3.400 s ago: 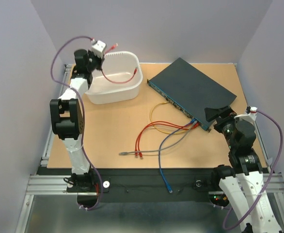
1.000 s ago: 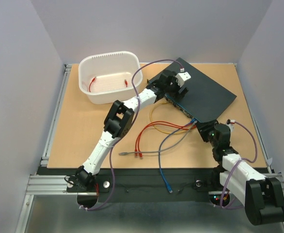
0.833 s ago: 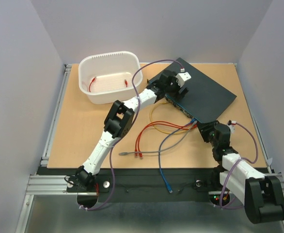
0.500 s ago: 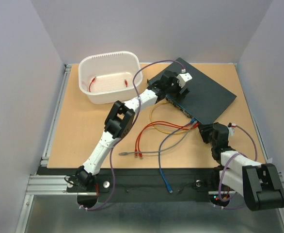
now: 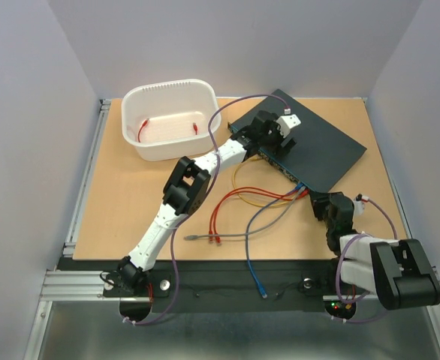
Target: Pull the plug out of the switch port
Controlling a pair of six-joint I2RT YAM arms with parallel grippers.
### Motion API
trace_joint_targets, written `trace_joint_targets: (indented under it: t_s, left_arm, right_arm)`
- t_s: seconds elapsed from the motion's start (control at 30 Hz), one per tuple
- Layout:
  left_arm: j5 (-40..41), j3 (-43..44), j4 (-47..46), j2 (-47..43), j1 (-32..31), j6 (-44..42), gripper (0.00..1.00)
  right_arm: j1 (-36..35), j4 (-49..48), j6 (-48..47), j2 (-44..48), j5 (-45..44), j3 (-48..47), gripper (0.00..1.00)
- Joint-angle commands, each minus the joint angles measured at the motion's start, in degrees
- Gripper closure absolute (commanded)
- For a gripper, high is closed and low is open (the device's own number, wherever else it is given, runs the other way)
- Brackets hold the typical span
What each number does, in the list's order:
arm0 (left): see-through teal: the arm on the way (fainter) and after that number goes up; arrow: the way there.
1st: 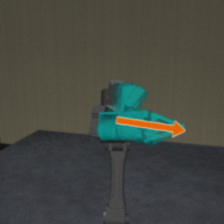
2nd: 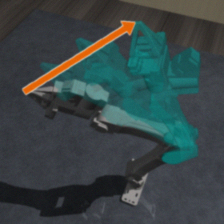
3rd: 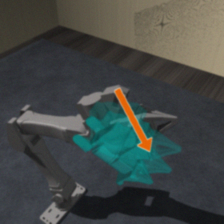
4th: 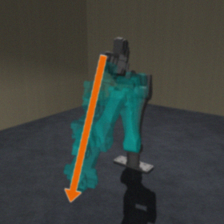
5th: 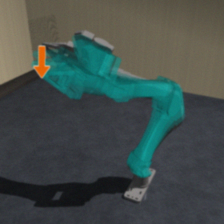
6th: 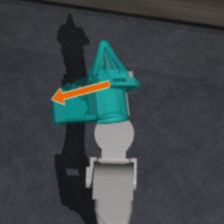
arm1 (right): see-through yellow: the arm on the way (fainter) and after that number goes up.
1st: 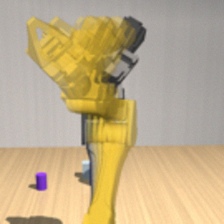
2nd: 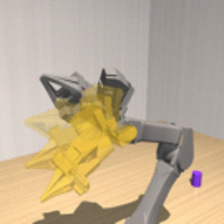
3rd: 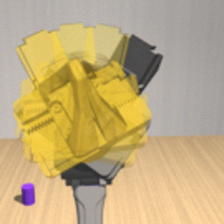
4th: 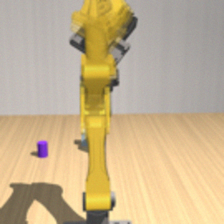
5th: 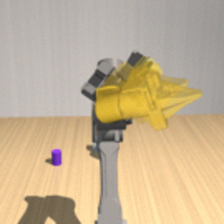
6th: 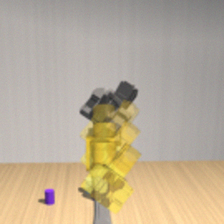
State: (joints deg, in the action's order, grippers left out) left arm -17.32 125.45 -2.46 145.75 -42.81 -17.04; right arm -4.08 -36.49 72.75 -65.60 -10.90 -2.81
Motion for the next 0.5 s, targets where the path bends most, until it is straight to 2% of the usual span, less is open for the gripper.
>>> trace_joint_targets:
  t_s: [0.0,0.17,0.47]
  left_arm:
    - [-0.3,1.9,-2.8,-2.2,-0.4,0.7,0.04]
    - [0.0,1.6,-3.0,-2.7,-0.4,0.8,0.04]
    - [-0.3,1.8,-3.2,-2.9,-0.6,1.1,0.04]
  right_arm:
    - [0.6,-9.4,0.5,-2.5,-1.8,1.6,0.65]
    - [0.7,-12.6,2.8,-8.0,-1.5,2.2,0.64]
    - [0.7,-26.3,4.7,-18.5,0.7,2.2,0.64]
